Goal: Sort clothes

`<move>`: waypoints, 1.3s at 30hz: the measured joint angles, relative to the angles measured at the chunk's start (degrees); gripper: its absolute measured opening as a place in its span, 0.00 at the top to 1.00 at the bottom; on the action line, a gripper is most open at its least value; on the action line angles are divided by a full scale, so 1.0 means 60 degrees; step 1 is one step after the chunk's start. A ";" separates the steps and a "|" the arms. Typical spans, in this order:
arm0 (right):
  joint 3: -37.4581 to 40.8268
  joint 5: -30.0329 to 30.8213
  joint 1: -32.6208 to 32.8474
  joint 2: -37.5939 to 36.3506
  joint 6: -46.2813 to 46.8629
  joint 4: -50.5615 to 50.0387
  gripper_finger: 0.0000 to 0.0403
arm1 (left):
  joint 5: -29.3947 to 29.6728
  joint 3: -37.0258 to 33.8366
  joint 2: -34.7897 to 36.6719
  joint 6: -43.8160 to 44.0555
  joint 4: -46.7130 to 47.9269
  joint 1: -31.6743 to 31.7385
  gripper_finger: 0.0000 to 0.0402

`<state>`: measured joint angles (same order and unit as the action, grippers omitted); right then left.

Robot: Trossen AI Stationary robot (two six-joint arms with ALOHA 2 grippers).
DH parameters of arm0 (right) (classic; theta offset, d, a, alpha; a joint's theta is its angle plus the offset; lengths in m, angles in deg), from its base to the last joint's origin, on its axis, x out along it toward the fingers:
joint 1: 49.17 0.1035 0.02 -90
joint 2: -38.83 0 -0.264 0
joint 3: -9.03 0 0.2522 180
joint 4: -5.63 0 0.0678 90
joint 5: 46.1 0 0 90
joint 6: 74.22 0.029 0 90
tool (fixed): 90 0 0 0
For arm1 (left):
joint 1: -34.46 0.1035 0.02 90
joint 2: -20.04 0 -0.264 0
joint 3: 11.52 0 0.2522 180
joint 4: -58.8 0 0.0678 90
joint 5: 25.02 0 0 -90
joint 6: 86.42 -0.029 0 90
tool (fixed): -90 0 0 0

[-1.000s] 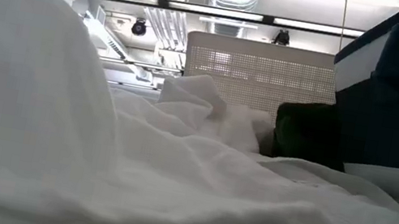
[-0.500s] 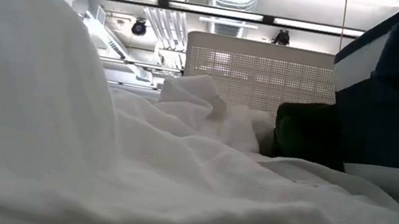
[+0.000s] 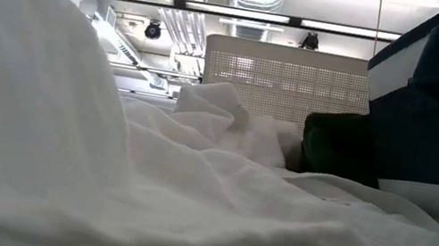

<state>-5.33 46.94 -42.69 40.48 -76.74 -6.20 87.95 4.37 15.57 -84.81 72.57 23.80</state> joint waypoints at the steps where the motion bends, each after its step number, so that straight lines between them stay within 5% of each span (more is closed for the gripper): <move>1: 0.0002 0.0000 -0.0003 0.0002 -0.0001 -0.0002 0.97 | -0.0001 0.0001 -0.0003 0.0000 -0.0001 -0.0001 0.71; 39: 0.0000 0.0000 0.0000 0.0000 -0.0164 0.0000 0.97 | 0.0003 0.0001 -0.0001 0.0007 -0.0006 -0.0003 0.71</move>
<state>-5.33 46.94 -42.69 40.48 -77.73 -6.20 87.96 4.37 15.56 -84.77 72.53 23.79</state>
